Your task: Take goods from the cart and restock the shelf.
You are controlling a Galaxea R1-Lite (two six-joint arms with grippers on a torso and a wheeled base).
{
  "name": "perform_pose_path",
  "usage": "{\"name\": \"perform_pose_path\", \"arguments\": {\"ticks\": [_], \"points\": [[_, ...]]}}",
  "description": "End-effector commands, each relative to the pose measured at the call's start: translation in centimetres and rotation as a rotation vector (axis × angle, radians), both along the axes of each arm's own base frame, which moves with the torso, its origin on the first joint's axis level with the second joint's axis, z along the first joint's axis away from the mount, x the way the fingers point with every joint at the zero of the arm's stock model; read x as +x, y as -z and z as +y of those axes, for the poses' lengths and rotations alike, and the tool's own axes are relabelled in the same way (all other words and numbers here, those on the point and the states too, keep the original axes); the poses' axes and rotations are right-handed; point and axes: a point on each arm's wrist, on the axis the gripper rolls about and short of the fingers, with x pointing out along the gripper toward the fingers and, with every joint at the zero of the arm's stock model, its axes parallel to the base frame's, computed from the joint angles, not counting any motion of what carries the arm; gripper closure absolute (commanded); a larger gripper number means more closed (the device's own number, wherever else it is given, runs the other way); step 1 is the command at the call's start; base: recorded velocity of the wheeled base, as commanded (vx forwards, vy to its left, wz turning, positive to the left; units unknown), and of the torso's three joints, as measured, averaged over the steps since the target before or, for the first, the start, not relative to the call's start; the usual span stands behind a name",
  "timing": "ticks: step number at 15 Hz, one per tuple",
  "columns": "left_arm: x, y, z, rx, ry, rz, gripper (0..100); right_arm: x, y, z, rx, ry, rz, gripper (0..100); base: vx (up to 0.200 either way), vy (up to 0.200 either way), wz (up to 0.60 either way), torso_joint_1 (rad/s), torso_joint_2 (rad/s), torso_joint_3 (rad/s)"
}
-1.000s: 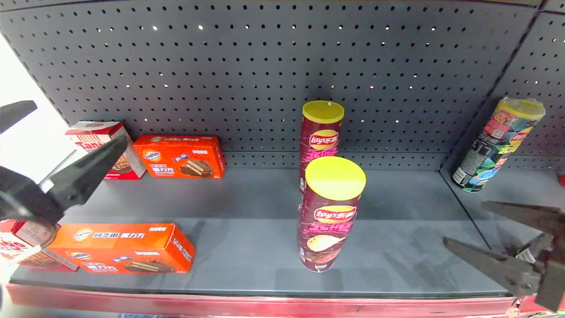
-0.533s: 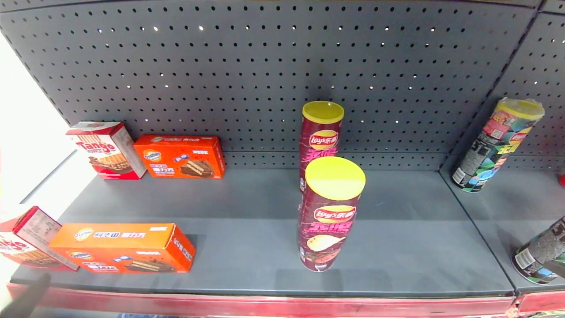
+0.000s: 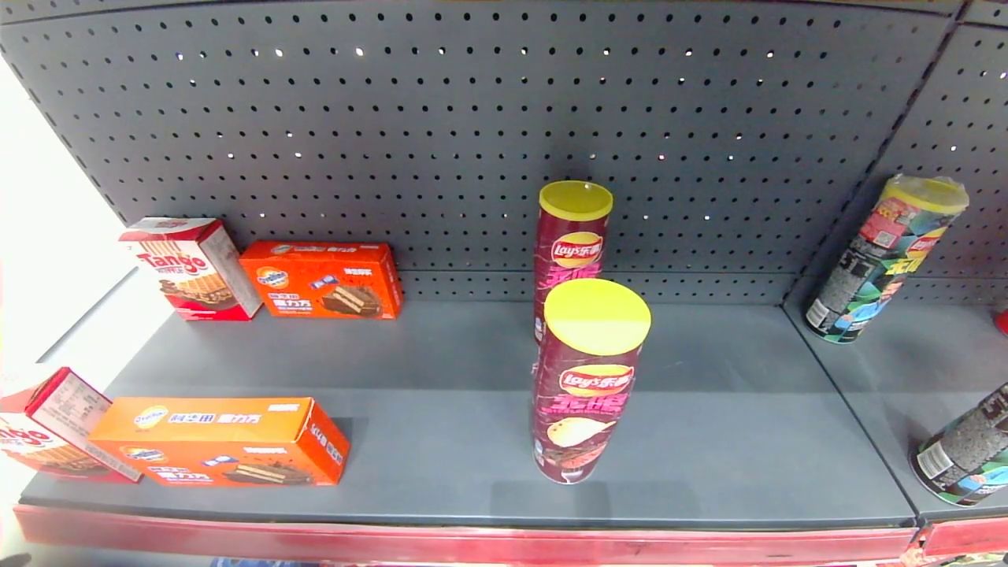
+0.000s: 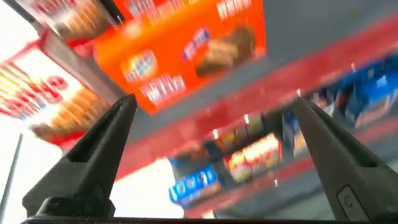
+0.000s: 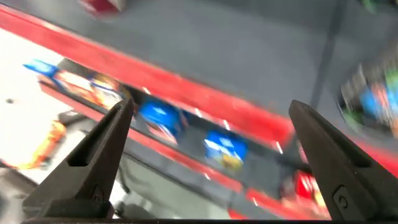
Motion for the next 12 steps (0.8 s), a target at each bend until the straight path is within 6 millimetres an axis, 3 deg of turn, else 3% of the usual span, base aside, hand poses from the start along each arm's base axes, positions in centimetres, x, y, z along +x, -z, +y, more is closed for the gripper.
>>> {"name": "perform_pose_path", "arguments": {"ticks": [1,6,8,10,12], "points": [[-0.7,1.5,0.4,0.015,-0.002,0.026,0,-0.4,1.6,-0.4,-0.034,0.117,0.058,0,0.0,0.0,0.0,0.0,0.0,0.0],[-0.6,1.6,0.2,-0.002,-0.14,0.084,0,-0.6,2.0,-0.7,-0.068,0.468,0.144,0,0.0,0.0,0.0,0.0,0.0,0.0],[-0.6,1.6,0.2,-0.003,-0.158,0.084,0,-1.3,2.0,-0.7,-0.039,0.601,0.072,0,0.0,0.0,0.0,0.0,0.0,0.0],[-0.9,1.7,0.3,-0.018,-0.251,0.055,0,-2.8,2.2,-0.3,0.023,0.53,-0.112,0,0.0,0.0,0.0,0.0,0.0,0.0],[-1.4,1.7,0.3,-0.041,-0.321,0.006,0,-2.8,2.1,-0.1,0.049,0.448,-0.147,0,0.0,0.0,0.0,0.0,0.0,0.0]]}}
